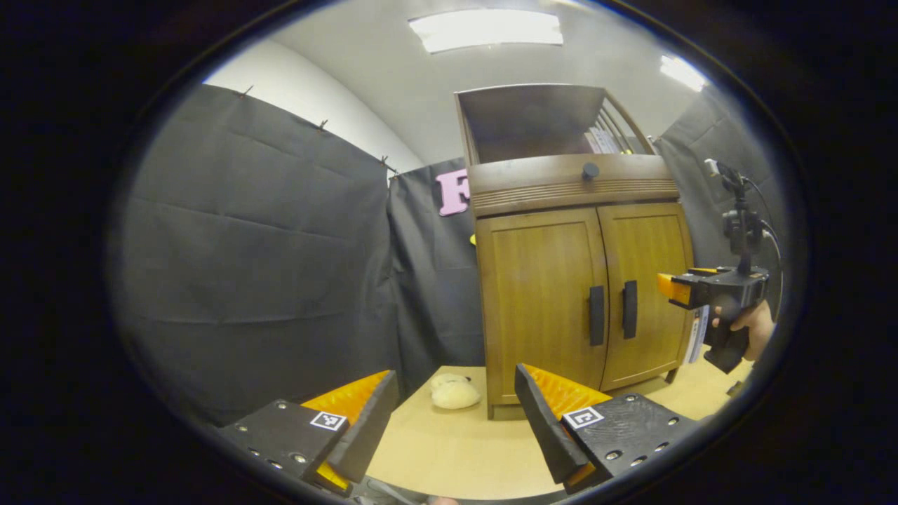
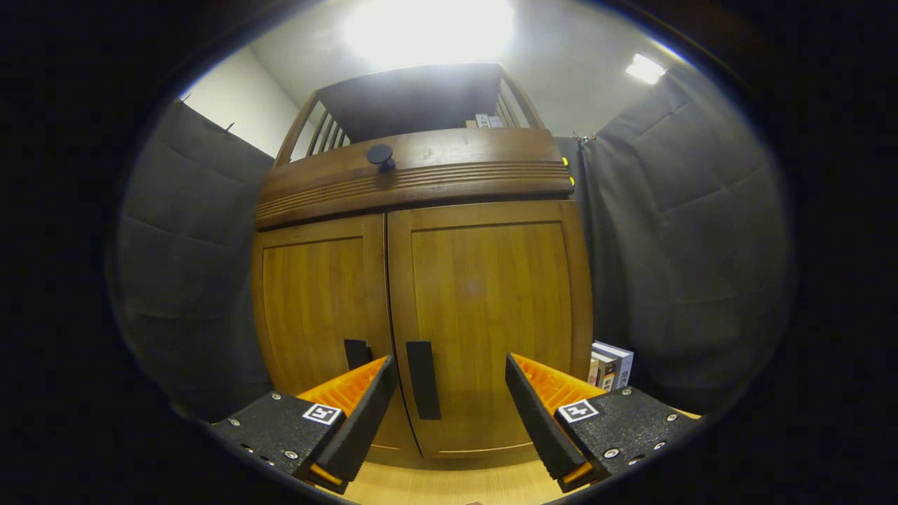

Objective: Open the right door of the double-door shoe cabinet with the right hand, and open the left door with the left hand.

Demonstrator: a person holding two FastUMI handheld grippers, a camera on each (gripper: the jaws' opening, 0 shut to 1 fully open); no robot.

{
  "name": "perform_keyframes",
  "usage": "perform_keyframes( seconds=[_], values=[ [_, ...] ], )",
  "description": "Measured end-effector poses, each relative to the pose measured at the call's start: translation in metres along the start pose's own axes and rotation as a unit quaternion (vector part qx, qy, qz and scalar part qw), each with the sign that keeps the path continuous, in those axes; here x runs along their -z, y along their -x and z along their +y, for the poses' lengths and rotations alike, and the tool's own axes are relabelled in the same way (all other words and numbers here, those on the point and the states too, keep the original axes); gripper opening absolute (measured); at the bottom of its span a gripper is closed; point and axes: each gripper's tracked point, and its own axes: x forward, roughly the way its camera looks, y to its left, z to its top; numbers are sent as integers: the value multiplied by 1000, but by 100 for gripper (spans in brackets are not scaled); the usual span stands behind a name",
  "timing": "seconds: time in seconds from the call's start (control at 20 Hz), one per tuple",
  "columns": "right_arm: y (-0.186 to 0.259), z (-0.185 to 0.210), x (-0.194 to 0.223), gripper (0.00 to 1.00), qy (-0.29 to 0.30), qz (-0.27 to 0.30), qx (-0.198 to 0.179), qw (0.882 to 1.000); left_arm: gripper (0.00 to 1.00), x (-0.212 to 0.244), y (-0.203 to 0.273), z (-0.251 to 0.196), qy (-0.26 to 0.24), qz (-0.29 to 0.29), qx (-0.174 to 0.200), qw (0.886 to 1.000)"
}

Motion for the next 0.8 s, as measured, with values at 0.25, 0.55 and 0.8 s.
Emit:
perform_keyframes(
  seconds=[0.25,0.55,0.8],
  values=[
    [-34,14,17,96,-5,14,-16,1000,95,-2,4,5,-8,1,-32,999],
    [-68,24,37,93,-5,28,-28,999,95,1,6,10,-8,10,-62,998],
    [-87,28,54,84,10,42,-36,998,100,1,10,12,-8,16,-74,997]
  ],
)
